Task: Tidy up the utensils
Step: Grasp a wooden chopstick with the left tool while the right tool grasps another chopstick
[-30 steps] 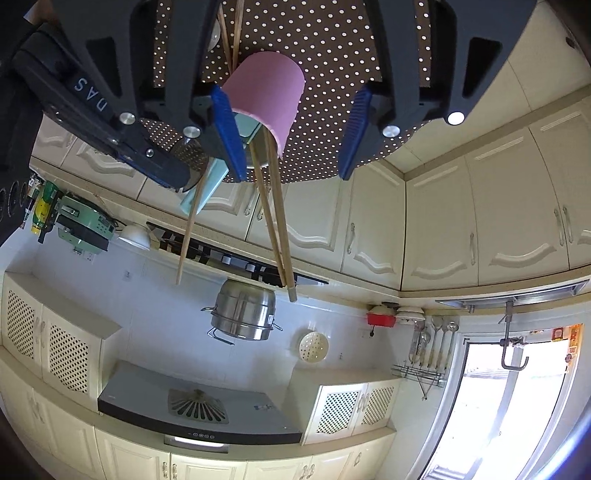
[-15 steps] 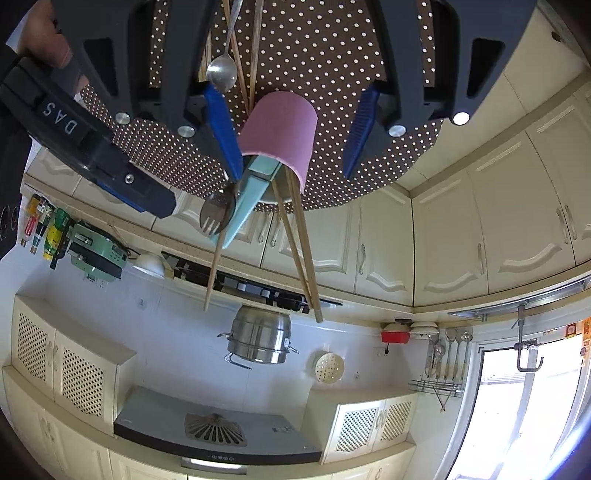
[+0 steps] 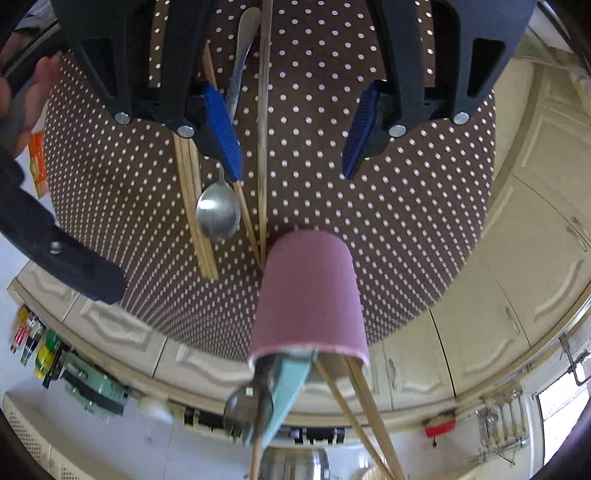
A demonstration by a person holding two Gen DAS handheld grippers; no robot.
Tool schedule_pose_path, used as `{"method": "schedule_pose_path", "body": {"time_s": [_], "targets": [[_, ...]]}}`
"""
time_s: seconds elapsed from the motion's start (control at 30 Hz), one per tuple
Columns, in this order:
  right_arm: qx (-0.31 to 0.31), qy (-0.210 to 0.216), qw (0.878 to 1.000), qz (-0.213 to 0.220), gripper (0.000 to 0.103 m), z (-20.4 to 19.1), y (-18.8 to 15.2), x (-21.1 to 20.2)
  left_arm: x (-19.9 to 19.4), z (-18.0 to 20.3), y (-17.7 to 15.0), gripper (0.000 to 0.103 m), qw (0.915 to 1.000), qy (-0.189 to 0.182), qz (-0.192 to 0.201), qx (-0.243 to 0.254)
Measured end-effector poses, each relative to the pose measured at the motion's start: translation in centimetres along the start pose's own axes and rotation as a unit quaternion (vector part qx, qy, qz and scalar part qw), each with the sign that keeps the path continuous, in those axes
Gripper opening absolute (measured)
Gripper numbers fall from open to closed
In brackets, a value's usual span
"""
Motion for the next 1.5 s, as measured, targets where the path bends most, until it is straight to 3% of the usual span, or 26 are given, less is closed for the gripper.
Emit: {"method": "schedule_pose_path", "body": {"time_s": [0.37,0.53,0.6,0.7,0.9,1.2,1.5], "targets": [[0.024,-0.016,0.998,-0.053,0.06,2.4,-2.5,1.3,3.2,1.3,0.8,0.054,0.9994,0.0,-0.033,0.0],[0.015,-0.035,0.994,-0.103,0.06,2.5,-3.3,3.1,4.4,2.1,1.1,0.031,0.9992,0.004,-0.039,0.002],[0.007,-0.04,0.992,-0.117,0.06,2.2,-3.8,3.8,4.5,1.7,1.2,0.009,0.9992,-0.003,-0.038,-0.008],[-0.007,-0.051,0.99,-0.134,0.06,1.9,-4.2,4.7,4.5,1.3,1.2,0.009,0.9987,-0.021,-0.039,-0.024],[-0.022,-0.075,0.985,-0.153,0.06,1.3,-4.7,6.0,4.0,1.3,-0.4,0.009,0.9987,-0.02,-0.03,-0.035],[-0.036,-0.104,0.981,-0.16,0.063,0.7,-4.3,7.5,3.2,0.1,-2.6,0.009,0.9971,-0.039,-0.031,-0.056],[-0.034,-0.111,0.976,-0.185,0.063,1.9,-3.6,7.5,2.7,-0.7,-4.0,0.009,0.9964,-0.045,-0.037,-0.061]]}}
Point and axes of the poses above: each gripper's, at about its wrist camera, not at the fingertips, and x roughly the way its jaws point, z to its right, y to its top, the point moved 2 cm from there along x, roughly the way its jaws point, and after that the axes turned 12 degrees about -z, right-handed, at the moved point
